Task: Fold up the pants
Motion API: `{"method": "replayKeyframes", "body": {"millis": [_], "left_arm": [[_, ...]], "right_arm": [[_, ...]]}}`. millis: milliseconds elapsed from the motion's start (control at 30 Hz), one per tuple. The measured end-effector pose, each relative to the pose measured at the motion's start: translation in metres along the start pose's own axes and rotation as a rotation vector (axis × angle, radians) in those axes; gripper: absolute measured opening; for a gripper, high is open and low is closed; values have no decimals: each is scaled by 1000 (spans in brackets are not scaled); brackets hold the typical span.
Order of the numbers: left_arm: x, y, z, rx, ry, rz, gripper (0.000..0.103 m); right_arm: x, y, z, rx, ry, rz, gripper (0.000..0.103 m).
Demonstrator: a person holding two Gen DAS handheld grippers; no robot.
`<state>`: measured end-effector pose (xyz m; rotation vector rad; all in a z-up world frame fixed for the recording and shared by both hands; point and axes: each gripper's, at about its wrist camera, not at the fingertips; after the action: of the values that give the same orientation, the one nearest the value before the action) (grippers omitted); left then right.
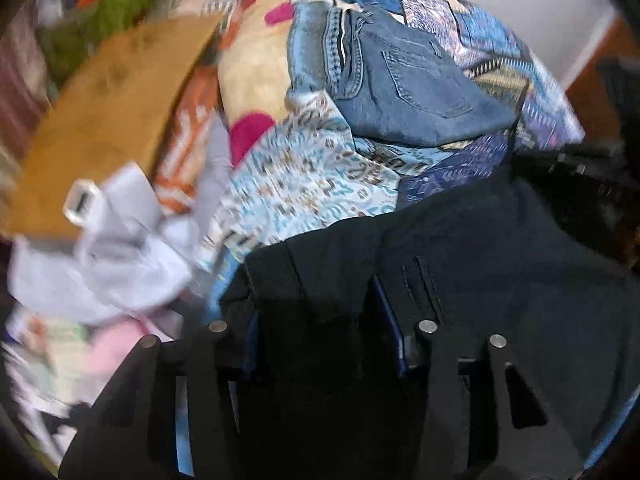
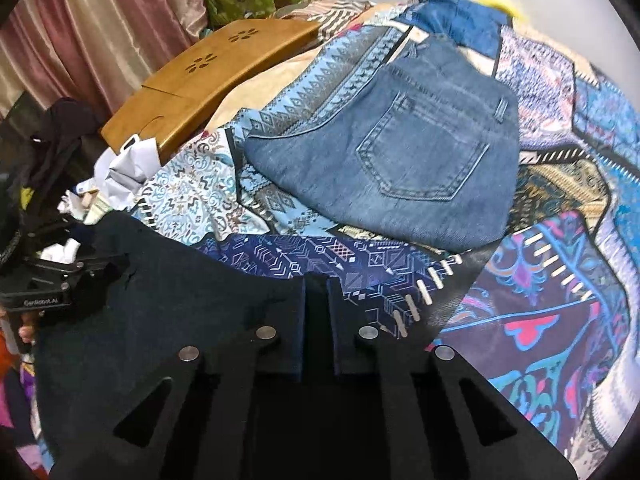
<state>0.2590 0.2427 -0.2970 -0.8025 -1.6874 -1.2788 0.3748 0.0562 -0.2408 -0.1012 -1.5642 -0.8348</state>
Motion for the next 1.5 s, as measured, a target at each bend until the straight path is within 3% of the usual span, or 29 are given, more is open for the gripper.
{"method": "replayKeyframes", "body": {"millis": [133,333,400,567,633,933,1033,1100,1167,1200,1233,1433,1500], "left_arm": [[-8,1,-5,-30,58,27,55],[21,-1,8,99,71,21,63],[37,-8,11,102,91,-1,75],[66,-37,18,137,101,-30,86],[69,-52,23,188,72,10,87],[49,-103,27,334,-70,152,86],[54,-111,21,330,-86,123,78],[59,-112,15,303,-69,101,65],[67,-112,8,267,-63,72,47],[68,-111,5,243,-14,60,21],[72,-110,-1,196,70,30,21],[103,-95,-1,134,152,-89,21],[114,-89,6,146,135,-106,21]], "right_arm": [[-7,1,5,30,-52,41,9],[32,-12,1,-57,-27,-10,13],[51,-19,5,-54,-36,-31,19],[108,-52,17,-39,-93,-122,41],[125,-69,20,-48,-110,-153,46],[137,-136,36,-109,-121,-134,46],[132,-156,42,-107,-136,-111,46],[126,-169,42,-118,-142,-92,47],[127,-179,40,-148,-145,-121,54],[128,-182,39,-164,-150,-132,57],[128,-184,37,-182,-140,-138,57],[130,-189,40,-189,-134,-144,57],[131,-191,40,-191,-131,-140,57]]}}
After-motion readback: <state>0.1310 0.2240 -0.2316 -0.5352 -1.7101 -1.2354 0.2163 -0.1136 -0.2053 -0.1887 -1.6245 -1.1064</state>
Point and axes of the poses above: each gripper's, at about its wrist camera, not at the fingertips, and x roughly against the way its jaws point, z to its left, y to its top, and after that the axes turned 7 degrees about x, right-handed
